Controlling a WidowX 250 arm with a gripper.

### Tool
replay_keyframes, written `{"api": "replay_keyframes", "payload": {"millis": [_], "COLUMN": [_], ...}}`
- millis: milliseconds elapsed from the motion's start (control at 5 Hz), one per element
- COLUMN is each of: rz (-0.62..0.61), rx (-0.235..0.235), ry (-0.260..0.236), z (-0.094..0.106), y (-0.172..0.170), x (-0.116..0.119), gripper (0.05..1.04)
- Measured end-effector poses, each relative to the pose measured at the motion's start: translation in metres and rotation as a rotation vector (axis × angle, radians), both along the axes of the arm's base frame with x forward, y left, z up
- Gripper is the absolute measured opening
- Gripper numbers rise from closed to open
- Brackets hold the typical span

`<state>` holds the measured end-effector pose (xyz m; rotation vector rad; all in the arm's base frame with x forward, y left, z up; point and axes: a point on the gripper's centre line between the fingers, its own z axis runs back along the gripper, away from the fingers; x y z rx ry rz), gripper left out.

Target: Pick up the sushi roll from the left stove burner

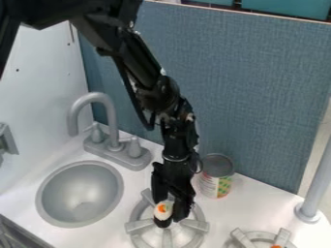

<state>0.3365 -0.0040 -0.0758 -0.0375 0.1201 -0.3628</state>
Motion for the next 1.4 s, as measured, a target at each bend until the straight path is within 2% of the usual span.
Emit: {"api": "replay_keyframes", "payload": {"millis": [200,400,600,800,1000,1200,1400], "rz": [0.018,0.009,0.005,-0.019,-0.033,-0.012,0.063], "rx": [0.007,0.009,0.014,-0.002,-0.011,-0.006,0.006], "ry": [0.040,0.092,0.141,0.170,0.191,0.172,0.046], "z": [-0.005,-0.002,-0.002,0.002,0.004,0.016,0.045], "y": [0.001,0.001,0.001,0.000,-0.001,-0.001,0.019], "x": [-0.002,0.000,0.000,-0.001,-0.003,-0.006,0.005], "gripper": [0.949,0.673,0.486,0.433,0.431,0.431,0.431]}}
